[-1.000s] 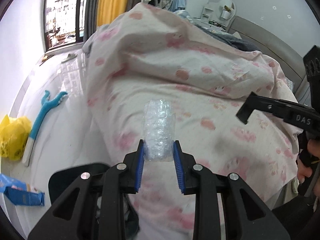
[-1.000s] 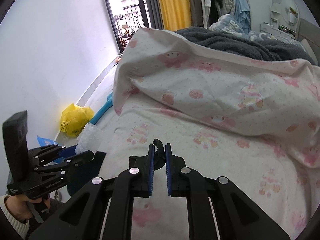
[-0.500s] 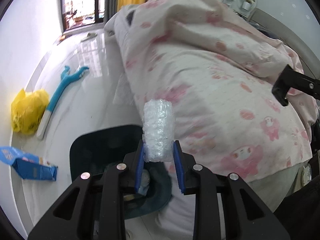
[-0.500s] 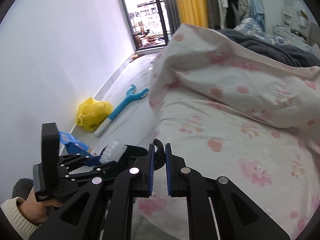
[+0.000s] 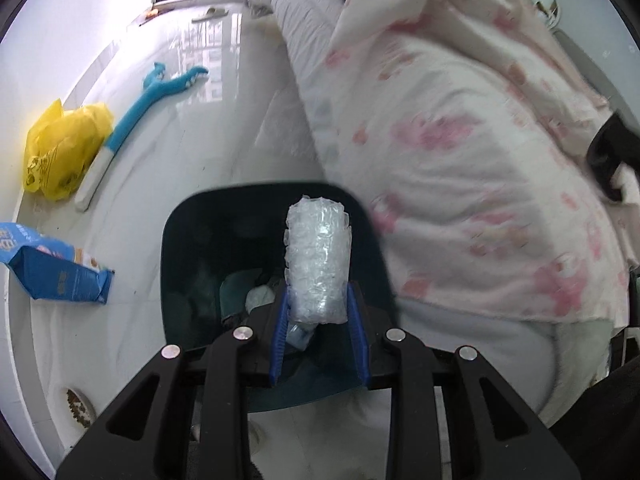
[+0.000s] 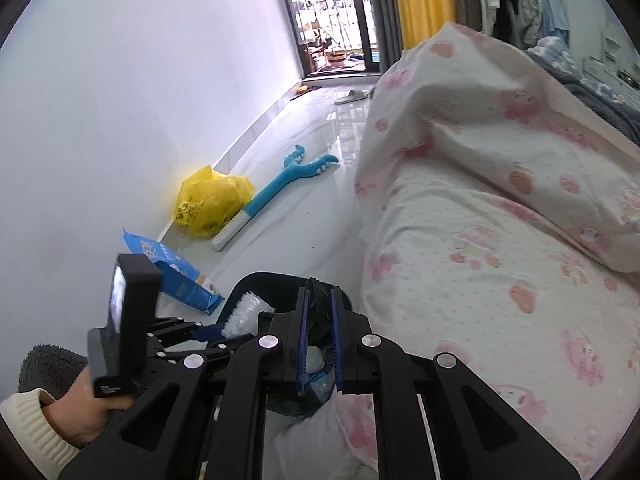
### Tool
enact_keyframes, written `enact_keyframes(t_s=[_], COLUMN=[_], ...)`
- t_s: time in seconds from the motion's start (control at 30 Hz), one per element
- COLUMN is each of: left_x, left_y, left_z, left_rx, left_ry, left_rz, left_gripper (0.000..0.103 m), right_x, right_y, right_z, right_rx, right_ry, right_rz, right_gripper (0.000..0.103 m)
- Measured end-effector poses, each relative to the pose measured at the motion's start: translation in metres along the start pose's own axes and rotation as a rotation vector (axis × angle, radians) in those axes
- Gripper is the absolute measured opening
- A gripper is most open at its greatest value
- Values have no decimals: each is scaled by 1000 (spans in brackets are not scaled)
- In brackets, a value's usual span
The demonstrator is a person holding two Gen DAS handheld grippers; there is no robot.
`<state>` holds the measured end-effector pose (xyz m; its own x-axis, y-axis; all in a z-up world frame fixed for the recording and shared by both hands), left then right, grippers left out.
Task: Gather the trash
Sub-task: 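Carry both held items from the bed over the green bin, then open the left gripper to drop the bubble wrap while the right releases the black piece into the bin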
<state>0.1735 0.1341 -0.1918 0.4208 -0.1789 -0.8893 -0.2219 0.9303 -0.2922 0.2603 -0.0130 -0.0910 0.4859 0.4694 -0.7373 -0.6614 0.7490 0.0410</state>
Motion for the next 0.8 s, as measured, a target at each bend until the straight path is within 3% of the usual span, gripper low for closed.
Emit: enact_keyframes(t_s=[0.2,0.27,0.43,0.63,0.8], left_x=[17,19,18,5,-18], left_y=[15,21,39,64,72], left_z=[-9,-12,-19,-20,-14], left_rx=[1,0,-15,-42,-34], left_ry=[73,79,98,55,-31], left_rz=[32,43,57,89,87], left_gripper=[36,52,69,80,85], right_x=[21,31,54,86,114], right_y=[12,20,33,48,54], right_z=[6,8,9,10,6], right_rx=[10,-7,-13,-33,-29], right_ry=[33,54,97,159,223], right_rz=[18,21,34,43,43], right_gripper=[10,10,10,10,10])
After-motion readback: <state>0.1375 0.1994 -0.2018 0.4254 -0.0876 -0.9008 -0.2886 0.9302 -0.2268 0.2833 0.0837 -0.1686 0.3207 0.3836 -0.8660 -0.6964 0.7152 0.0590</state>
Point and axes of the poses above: each gripper's, at about its wrist camera, not at the fingertips, and x roughly the way its jaws point, y to its left, z to its top, the point moved 1 cm from there along x, roughly the way its jaws point, and after that the axes turned 12 degrees about -x, right-handed, at the moved point
